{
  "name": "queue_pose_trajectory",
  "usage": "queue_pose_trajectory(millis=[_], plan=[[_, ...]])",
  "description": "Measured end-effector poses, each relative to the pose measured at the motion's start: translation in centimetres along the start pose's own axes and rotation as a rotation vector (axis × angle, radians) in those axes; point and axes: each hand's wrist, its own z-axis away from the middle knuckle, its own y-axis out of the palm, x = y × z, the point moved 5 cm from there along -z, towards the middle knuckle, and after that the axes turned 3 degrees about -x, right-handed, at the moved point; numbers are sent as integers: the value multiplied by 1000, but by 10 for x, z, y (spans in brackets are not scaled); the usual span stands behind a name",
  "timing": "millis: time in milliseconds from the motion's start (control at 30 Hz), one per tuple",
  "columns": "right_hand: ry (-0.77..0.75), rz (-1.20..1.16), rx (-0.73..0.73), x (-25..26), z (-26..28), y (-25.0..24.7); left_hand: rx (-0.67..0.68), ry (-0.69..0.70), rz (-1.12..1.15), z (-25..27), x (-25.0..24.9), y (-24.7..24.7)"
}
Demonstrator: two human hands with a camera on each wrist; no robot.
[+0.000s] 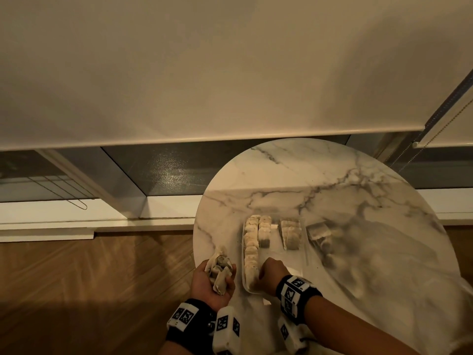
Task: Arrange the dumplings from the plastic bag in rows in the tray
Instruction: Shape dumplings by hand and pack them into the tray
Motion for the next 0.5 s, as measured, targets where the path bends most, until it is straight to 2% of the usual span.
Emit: queue_pose_trajectory(millis=[133,267,367,500], plan=[[-41,16,18,-2,5,-4,-18,24,-8,5,5,5],[-113,27,25,-10,12,-20,30,16,-37,7,12,13],[-196,-84,-34,-7,29,-48,65,-1,-75,8,16,20],[-412,-359,-155,18,67,-94,157,26,-120,16,19,45]])
